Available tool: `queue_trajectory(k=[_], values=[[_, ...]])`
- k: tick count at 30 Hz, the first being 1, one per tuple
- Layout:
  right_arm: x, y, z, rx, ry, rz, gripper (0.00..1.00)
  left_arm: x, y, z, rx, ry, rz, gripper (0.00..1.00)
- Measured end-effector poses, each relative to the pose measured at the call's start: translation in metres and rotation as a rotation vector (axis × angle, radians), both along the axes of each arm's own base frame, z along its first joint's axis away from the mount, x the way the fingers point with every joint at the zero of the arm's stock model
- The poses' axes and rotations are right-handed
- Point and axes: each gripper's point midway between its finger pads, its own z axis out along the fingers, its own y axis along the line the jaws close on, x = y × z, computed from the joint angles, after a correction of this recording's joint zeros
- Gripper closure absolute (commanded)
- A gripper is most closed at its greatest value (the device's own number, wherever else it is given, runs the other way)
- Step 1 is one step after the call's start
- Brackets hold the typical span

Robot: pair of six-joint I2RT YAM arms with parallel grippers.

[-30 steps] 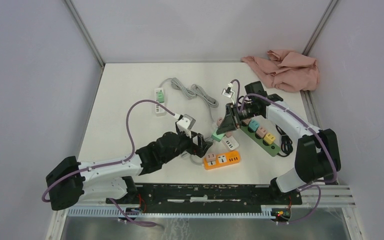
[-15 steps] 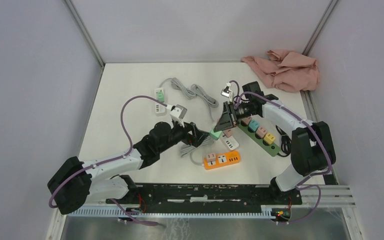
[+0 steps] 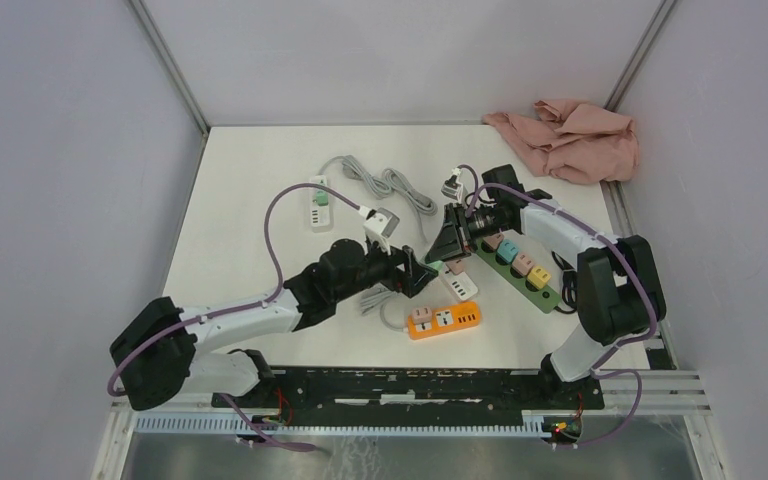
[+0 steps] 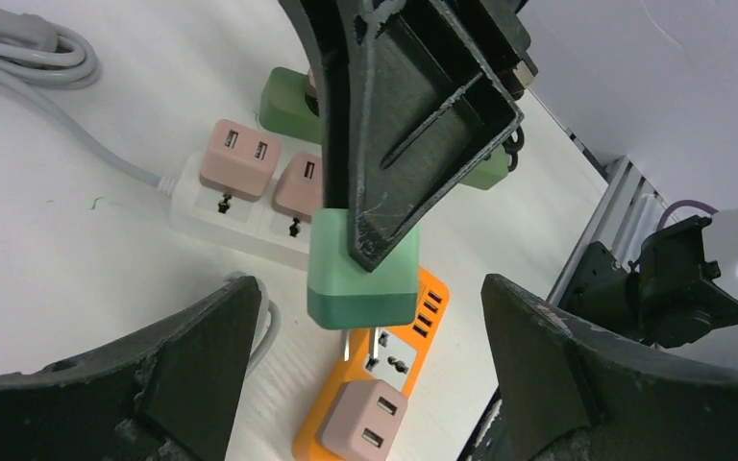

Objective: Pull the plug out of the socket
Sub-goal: Place the plug at the center of the board.

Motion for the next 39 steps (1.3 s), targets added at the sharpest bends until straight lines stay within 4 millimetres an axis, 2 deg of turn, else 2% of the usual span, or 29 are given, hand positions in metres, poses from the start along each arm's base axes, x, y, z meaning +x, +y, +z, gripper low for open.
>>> queue_trajectory(k=[4, 10, 13, 19, 22, 26, 28, 30, 35, 39], values=[[0.0, 0.0, 0.0, 0.0, 0.005, -0.002, 0.93, 0.0, -0.01, -0.007, 0.054, 0.019, 0.019, 0.11], [0.0, 0.0, 0.0, -0.002, 0.012, -0.005, 0.89, 0.005, -0.016, -0.018, 0.161, 0.028, 0.067, 0.24], [0.0, 0.0, 0.0, -0.002, 0.015, -0.006, 0.85, 0.004, -0.018, -0.023, 0.187, 0.04, 0.065, 0.4], [0.002, 0.0, -0.003, -0.009, 0.014, -0.011, 0.79, 0.004, -0.022, -0.028, 0.205, 0.043, 0.055, 0.8], [0.002, 0.0, -0.004, -0.009, 0.015, -0.01, 0.65, 0.004, -0.021, -0.028, 0.211, 0.041, 0.055, 0.95], [0.001, 0.0, -0.004, -0.007, 0.006, -0.002, 0.4, 0.004, -0.02, -0.028, 0.21, 0.038, 0.058, 0.97], [-0.001, -0.002, -0.005, -0.009, -0.007, 0.011, 0.32, 0.002, -0.013, -0.03, 0.211, 0.037, 0.068, 0.97], [-0.002, -0.003, -0.004, -0.015, -0.025, 0.024, 0.28, -0.001, 0.0, -0.036, 0.215, 0.037, 0.083, 0.97], [-0.005, -0.007, 0.003, -0.021, -0.106, 0.058, 0.27, -0.006, 0.038, -0.055, 0.218, 0.062, 0.132, 0.97], [-0.007, -0.01, 0.009, -0.021, -0.178, 0.087, 0.27, 0.002, 0.075, -0.063, 0.16, 0.108, 0.226, 0.97]])
